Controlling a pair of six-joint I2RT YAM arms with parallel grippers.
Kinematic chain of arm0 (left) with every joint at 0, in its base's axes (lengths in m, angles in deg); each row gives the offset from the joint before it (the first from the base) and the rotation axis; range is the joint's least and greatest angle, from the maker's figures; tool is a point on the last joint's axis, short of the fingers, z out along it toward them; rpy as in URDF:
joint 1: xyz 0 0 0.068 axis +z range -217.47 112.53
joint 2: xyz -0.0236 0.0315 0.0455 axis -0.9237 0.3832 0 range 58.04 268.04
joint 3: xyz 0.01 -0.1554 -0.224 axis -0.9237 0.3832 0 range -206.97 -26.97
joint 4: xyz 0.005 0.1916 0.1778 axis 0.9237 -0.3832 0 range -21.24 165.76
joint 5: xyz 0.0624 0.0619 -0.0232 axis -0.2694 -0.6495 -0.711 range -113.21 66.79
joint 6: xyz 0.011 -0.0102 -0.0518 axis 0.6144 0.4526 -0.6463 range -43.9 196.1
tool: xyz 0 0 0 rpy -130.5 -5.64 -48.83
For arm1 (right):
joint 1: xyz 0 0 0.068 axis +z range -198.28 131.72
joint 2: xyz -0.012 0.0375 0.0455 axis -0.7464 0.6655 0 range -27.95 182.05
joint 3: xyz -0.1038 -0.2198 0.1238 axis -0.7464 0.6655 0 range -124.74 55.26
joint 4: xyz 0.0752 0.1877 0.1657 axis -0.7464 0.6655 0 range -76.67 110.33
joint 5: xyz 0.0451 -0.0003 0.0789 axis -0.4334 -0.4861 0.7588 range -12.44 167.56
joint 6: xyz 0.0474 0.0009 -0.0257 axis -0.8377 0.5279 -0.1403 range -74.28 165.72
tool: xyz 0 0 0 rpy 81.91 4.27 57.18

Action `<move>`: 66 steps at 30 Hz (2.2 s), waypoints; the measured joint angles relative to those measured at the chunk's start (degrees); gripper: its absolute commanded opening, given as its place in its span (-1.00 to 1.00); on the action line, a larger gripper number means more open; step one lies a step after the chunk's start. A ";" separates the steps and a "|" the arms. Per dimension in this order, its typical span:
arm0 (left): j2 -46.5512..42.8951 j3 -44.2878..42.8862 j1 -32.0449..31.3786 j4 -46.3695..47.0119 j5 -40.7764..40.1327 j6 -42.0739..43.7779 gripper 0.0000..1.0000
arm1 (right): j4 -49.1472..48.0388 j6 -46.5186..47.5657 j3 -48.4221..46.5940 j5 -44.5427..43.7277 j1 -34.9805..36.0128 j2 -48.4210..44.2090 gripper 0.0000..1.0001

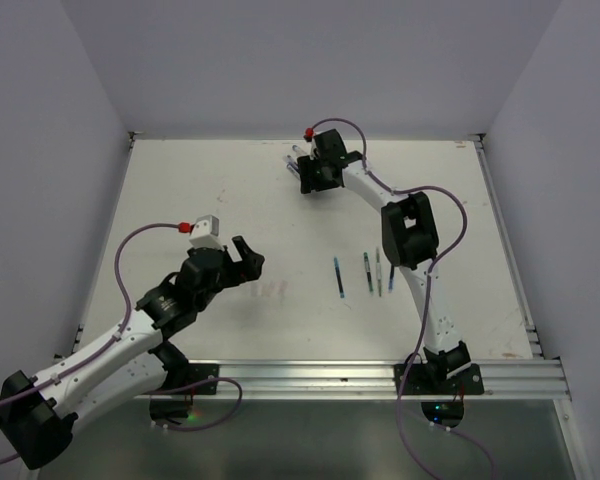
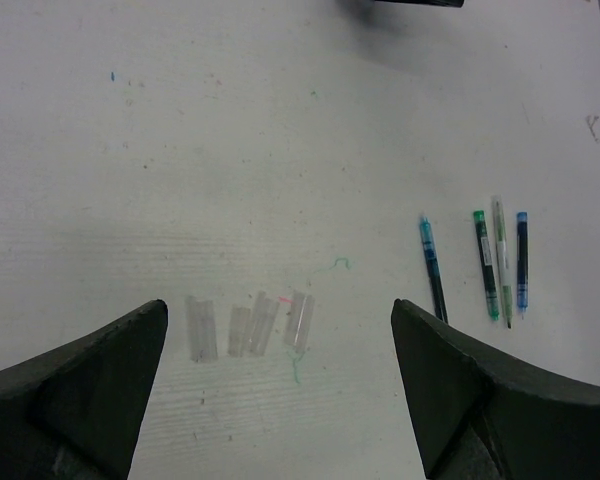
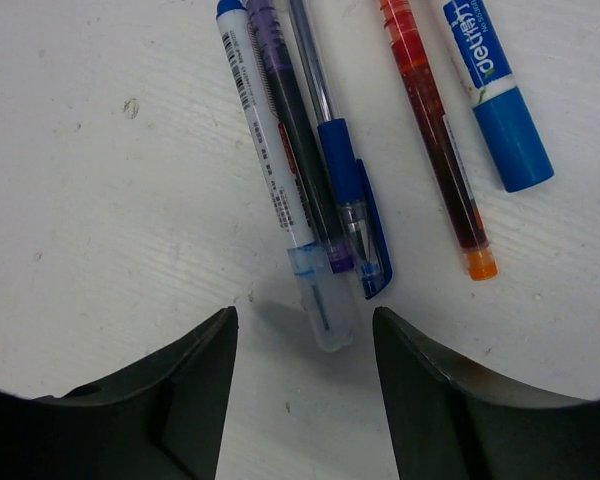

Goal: Open the pen caps

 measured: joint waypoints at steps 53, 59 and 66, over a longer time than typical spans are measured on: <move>-6.84 2.80 0.00 -3.76 1.22 -8.31 0.75 | -17.75 -6.32 39.91 9.64 6.62 -23.63 -1.00; 1.18 2.29 0.02 0.22 3.98 -10.12 0.75 | -24.20 -9.77 57.22 12.52 7.80 -40.41 -1.00; 8.39 0.68 0.02 4.07 6.97 -11.34 0.72 | -26.95 -11.80 70.64 13.94 12.68 -57.86 -1.00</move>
